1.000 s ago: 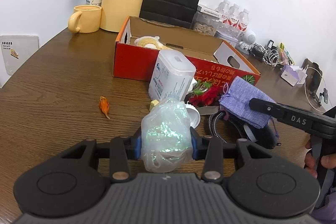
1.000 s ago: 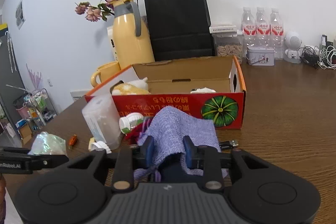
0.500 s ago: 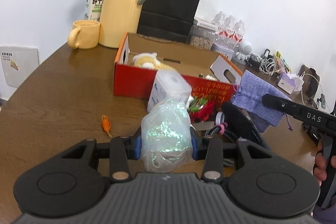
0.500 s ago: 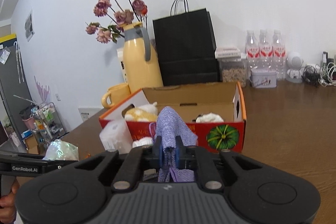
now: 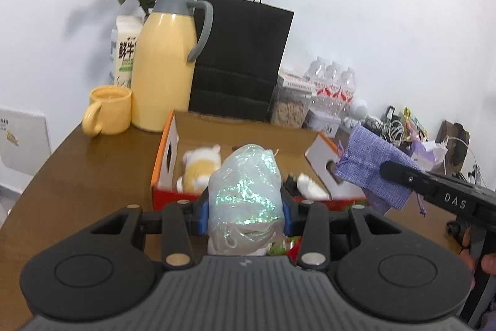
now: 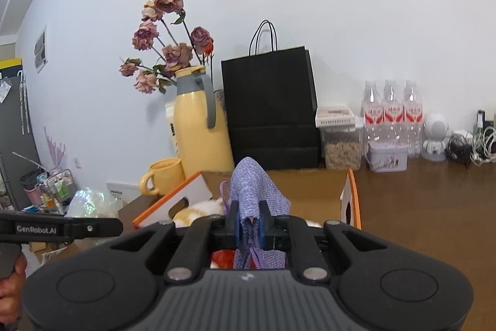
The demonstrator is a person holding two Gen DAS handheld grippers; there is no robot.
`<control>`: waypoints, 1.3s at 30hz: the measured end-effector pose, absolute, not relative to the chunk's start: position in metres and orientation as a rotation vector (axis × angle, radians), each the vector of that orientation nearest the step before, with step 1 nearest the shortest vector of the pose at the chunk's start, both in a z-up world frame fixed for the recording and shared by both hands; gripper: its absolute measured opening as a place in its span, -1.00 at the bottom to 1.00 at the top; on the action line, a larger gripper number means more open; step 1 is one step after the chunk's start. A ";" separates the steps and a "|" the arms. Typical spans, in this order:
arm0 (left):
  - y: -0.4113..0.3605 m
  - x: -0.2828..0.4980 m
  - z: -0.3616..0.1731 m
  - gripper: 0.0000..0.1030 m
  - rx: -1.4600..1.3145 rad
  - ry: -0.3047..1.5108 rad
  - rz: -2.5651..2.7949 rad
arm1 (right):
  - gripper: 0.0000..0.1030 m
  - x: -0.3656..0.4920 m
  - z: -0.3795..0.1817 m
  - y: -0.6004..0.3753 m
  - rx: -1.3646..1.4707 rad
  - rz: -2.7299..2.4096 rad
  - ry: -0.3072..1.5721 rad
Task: Organize objects
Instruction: 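Lower bag and pouch into the box and open both grippers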
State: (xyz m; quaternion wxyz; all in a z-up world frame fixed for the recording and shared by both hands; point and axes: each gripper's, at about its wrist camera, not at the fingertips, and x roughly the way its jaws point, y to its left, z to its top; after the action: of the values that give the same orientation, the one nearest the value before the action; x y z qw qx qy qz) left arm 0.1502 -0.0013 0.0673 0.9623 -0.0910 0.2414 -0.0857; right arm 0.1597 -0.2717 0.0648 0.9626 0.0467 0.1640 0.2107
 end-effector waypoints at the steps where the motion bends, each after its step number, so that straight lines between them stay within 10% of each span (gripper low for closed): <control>1: -0.002 0.157 0.070 -0.19 -0.183 0.485 -0.174 | -0.81 0.165 0.066 -0.270 0.092 0.424 0.328; 25: -0.010 0.319 0.038 -0.18 -0.223 0.590 -0.171 | -0.77 0.315 0.019 -0.223 -0.034 0.364 0.454; 28: -0.011 0.322 0.035 -0.04 -0.204 0.605 -0.156 | -0.57 0.319 0.012 -0.221 -0.057 0.338 0.491; 32: -0.011 0.320 0.035 0.77 -0.196 0.597 -0.144 | 0.85 0.317 0.009 -0.220 -0.077 0.285 0.496; 39: -0.019 0.314 0.039 1.00 -0.150 0.570 -0.125 | 1.00 0.312 0.010 -0.219 -0.096 0.261 0.492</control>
State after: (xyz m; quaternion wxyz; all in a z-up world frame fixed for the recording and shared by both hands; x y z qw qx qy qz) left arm 0.3143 -0.0189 0.0395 0.9550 -0.0740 0.2805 -0.0614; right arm 0.3120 -0.2190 0.0099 0.9603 -0.0474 0.2427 0.1290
